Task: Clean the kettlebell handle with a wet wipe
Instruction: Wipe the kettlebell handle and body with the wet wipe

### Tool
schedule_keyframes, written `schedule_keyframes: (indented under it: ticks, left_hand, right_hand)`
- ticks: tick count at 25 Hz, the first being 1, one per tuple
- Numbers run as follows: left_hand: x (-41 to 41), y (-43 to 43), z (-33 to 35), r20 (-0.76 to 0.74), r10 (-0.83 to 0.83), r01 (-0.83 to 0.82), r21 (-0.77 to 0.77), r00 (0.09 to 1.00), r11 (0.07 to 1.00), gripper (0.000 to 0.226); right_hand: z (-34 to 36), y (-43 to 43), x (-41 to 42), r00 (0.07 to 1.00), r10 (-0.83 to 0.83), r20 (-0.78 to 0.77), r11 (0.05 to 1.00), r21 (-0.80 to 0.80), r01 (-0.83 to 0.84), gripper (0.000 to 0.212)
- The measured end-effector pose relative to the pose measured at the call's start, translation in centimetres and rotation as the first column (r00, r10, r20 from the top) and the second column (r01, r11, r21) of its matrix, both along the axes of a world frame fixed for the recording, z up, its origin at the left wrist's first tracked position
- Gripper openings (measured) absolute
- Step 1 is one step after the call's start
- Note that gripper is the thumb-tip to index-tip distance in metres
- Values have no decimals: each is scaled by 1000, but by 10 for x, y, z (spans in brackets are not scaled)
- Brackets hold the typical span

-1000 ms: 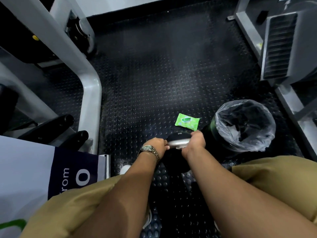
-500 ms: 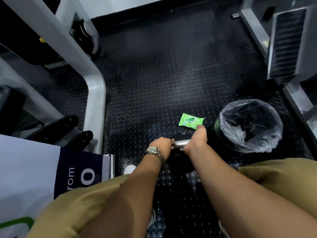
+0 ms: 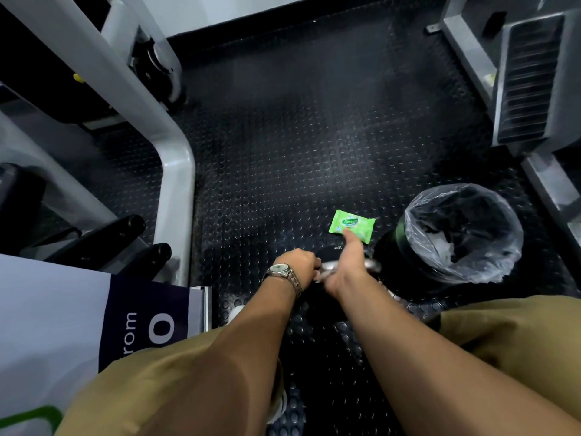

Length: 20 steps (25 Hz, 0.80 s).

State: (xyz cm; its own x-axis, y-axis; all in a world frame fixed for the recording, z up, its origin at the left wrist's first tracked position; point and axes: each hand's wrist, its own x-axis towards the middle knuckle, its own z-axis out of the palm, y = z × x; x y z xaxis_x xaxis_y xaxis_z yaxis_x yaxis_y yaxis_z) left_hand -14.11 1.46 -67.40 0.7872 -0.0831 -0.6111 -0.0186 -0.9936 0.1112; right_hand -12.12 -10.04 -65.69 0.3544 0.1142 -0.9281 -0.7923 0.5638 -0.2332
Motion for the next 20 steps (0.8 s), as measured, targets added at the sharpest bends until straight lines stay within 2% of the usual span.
schedule_keyframes:
  ticks: [2, 3, 6, 8, 9, 12, 14, 18, 20]
  left_hand:
    - [2, 0, 2, -4, 3, -3, 3, 1000, 1000, 25]
    - [2, 0, 2, -8, -3, 3, 3, 1000, 1000, 27]
    - [1, 2, 0, -14, -11, 10, -13, 1000, 1000, 29]
    - [1, 3, -2, -15, -11, 11, -12, 1000, 1000, 29]
    - [1, 3, -1, -16, -14, 14, -9, 1000, 1000, 29]
    - [3, 2, 0, -9, -25, 25, -4, 1000, 1000, 26]
    - [1, 1, 0, -4, -17, 17, 0, 1000, 1000, 23]
    - [-3, 3, -3, -8, 11, -12, -30, 1000, 999, 19]
    - [-4, 1, -3, 12, 23, -23, -22, 1000, 999, 19]
  right_hand:
    - [8, 10, -10, 995, 104, -5, 993, 58, -104, 47]
    - [10, 9, -8, 995, 96, -6, 994, 60, -95, 46]
    - [2, -9, 8, 991, -133, -5, 990, -42, 133, 47]
    - [-11, -15, 14, 986, -169, -14, 972, -167, 164, 60]
    - [-15, -13, 10, 993, -116, -18, 977, -182, 111, 64]
    - [-6, 5, -12, 995, 93, 46, 995, -30, -92, 54]
    - [-3, 5, -12, 988, 148, 51, 989, 20, -149, 55]
    - [-2, -10, 17, 997, -75, -8, 997, -35, 74, 56]
    - [2, -6, 12, 999, -40, -5, 996, -74, 40, 55]
